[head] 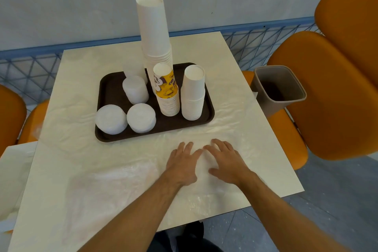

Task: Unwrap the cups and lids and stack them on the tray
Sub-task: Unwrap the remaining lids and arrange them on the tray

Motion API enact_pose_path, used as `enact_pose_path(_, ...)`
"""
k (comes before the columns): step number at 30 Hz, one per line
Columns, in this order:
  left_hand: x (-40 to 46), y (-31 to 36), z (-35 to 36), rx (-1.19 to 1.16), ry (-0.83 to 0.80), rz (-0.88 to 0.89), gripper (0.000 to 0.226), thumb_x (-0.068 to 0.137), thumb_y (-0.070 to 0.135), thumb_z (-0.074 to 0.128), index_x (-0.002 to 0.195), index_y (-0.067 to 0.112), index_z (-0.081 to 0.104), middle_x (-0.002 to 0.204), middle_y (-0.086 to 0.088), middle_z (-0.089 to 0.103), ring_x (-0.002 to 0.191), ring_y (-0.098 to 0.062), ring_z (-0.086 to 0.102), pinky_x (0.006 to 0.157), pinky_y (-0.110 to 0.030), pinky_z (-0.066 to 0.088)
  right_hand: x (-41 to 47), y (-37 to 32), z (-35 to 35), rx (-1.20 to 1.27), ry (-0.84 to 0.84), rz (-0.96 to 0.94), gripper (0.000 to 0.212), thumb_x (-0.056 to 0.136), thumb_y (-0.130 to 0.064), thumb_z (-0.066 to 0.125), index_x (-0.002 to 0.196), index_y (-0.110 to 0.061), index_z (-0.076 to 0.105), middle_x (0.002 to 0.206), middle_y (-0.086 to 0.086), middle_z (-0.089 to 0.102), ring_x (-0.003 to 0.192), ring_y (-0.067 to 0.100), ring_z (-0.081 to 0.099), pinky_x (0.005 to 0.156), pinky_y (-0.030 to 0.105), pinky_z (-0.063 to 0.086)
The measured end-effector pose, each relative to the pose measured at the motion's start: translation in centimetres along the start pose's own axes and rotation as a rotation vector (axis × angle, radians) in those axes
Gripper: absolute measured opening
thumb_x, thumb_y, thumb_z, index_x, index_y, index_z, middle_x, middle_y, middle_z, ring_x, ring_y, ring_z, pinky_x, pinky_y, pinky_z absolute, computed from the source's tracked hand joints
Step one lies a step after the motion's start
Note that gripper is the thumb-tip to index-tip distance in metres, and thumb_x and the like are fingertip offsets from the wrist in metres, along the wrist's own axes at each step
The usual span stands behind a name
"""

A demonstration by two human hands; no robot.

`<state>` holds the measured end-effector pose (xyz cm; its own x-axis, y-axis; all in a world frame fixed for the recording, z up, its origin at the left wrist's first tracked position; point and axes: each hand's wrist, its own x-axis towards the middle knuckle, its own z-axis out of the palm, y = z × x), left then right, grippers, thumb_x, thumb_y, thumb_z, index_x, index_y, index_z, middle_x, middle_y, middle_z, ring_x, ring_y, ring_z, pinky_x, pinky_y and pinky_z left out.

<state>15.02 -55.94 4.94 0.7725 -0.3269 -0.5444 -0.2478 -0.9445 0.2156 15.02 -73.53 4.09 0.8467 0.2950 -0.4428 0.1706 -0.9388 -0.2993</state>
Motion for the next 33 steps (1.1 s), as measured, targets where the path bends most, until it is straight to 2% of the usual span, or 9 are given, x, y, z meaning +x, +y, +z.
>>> enact_pose_path(4,0.7,-1.7,-0.2,0.031,-0.124,-0.053,0.116,0.077,0.029,0.08,0.154,0.044,-0.005,0.162,-0.004,-0.026,0.15,-0.036,-0.015,0.122,-0.046,0.005,0.4,1.2,-1.0,-0.067,-0.103,0.01,0.104,0.077,-0.049,0.082,0.158,-0.04,0.017,0.169,0.001,-0.002,0.154,0.033,0.001,0.121,0.049,0.022)
enact_pose_path(10,1.2,-3.0,-1.1,0.133,-0.193,-0.07,0.137,0.064,0.041,0.09,0.151,0.048,-0.016,0.158,-0.01,-0.035,0.147,-0.04,-0.025,0.12,-0.051,-0.006,0.4,2.6,-1.8,-0.171,-0.189,0.014,0.132,0.064,-0.052,0.091,0.158,-0.047,-0.001,0.168,-0.001,-0.019,0.153,0.037,-0.015,0.122,0.058,0.007)
enact_pose_path(15,1.5,-3.8,-1.1,0.171,-0.21,-0.075,0.144,0.06,0.047,0.091,0.149,0.048,-0.022,0.156,-0.015,-0.037,0.145,-0.042,-0.028,0.118,-0.052,-0.011,0.5,3.8,-1.9,-0.202,-0.213,0.014,0.14,0.06,-0.053,0.092,0.156,-0.049,-0.009,0.166,-0.001,-0.025,0.152,0.036,-0.023,0.12,0.064,0.001)
enact_pose_path(23,1.7,-4.1,-1.2,0.256,-0.229,-0.083,0.151,0.056,0.05,0.092,0.145,0.048,-0.029,0.154,-0.018,-0.039,0.145,-0.043,-0.028,0.119,-0.056,-0.012,0.4,4.1,-2.0,-0.218,-0.232,0.009,0.142,0.06,-0.053,0.092,0.156,-0.047,-0.013,0.165,0.001,-0.028,0.151,0.035,-0.026,0.12,0.061,-0.006)
enact_pose_path(26,1.6,-4.2,-1.5,0.237,-0.244,-0.088,0.147,0.059,0.051,0.091,0.147,0.048,-0.026,0.156,-0.016,-0.037,0.146,-0.04,-0.027,0.116,-0.058,-0.014,0.5,3.8,-2.2,-0.213,-0.242,0.015,0.141,0.061,-0.052,0.092,0.157,-0.047,-0.011,0.166,0.002,-0.027,0.151,0.035,-0.025,0.121,0.059,-0.006)
enact_pose_path(29,1.1,-4.2,-2.1,0.105,-0.199,-0.096,0.124,0.069,0.061,0.079,0.152,0.048,-0.012,0.161,-0.009,-0.029,0.149,-0.035,-0.022,0.116,-0.06,-0.01,0.6,3.5,-2.6,-0.18,-0.225,0.016,0.133,0.064,-0.055,0.09,0.158,-0.045,-0.003,0.168,0.001,-0.02,0.153,0.036,-0.018,0.122,0.057,-0.004)
enact_pose_path(33,-0.3,-4.2,-3.5,-0.065,-0.012,-0.074,0.089,0.084,0.058,0.064,0.154,0.046,0.011,0.166,0.0,-0.01,0.152,-0.028,-0.007,0.119,-0.056,0.004,0.2,2.1,-3.6,-0.101,-0.086,-0.023,0.101,0.079,-0.053,0.079,0.157,-0.044,0.015,0.169,-0.005,-0.006,0.155,0.032,-0.003,0.123,0.053,0.007)
